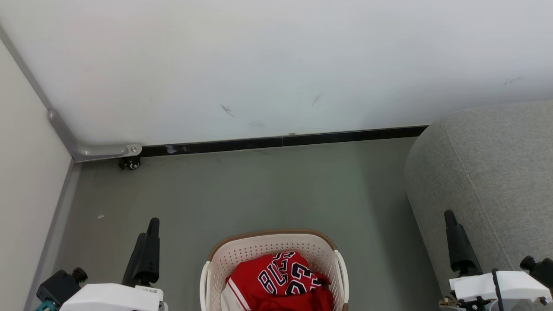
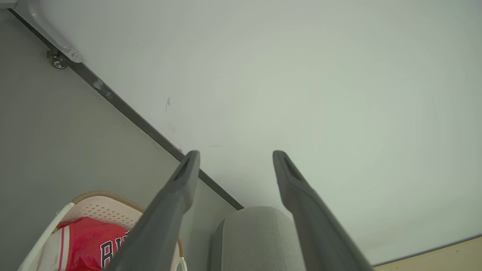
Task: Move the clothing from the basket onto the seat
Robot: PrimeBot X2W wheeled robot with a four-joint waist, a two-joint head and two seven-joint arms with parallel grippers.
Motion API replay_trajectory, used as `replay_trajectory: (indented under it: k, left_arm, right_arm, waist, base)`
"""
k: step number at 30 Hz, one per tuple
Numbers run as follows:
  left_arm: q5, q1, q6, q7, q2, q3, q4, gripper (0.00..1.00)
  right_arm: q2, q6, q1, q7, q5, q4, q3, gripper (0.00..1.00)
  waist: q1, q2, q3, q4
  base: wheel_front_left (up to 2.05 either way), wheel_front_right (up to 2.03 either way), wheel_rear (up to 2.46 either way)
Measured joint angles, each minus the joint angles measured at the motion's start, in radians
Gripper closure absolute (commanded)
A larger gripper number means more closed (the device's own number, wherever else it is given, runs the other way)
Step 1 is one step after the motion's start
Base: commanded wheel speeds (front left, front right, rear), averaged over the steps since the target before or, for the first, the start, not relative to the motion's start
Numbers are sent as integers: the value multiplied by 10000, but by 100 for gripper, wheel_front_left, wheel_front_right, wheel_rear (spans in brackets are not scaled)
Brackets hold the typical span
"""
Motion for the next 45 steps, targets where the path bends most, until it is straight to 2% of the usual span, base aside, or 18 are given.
replay_trajectory:
  k: [5, 15, 19, 33, 45]
  left_arm:
    - [1047, 0, 125, -157, 144, -157, -138, 0]
    - [3304, 2, 522, -487, 238, -600, -525, 0]
    - [4123, 2, 675, -594, 263, -750, -640, 0]
    - [7173, 57, 1239, -1124, 518, -1421, -865, 0]
    - [9097, 255, 1720, -1557, 535, -1825, -660, 0]
  right_arm:
    - [15, 0, 2, -140, -696, -12, 31, 0]
    - [33, 2, 4, -527, -2640, -25, 142, 0]
    - [33, 0, 5, -612, -3421, -25, 161, 0]
    - [42, 2, 16, -790, -6297, 15, 278, 0]
    - [63, 2, 15, -1053, -8297, 48, 278, 0]
  waist:
    - [-30, 0, -2, 14]
    - [-117, 0, 35, 32]
    - [-137, 0, 55, 33]
    - [-156, 0, 75, 38]
    - [-159, 0, 61, 35]
  base:
    - [0, 0, 0]
    - [0, 0, 0]
    - [0, 0, 0]
    - [0, 0, 0]
    - [0, 0, 0]
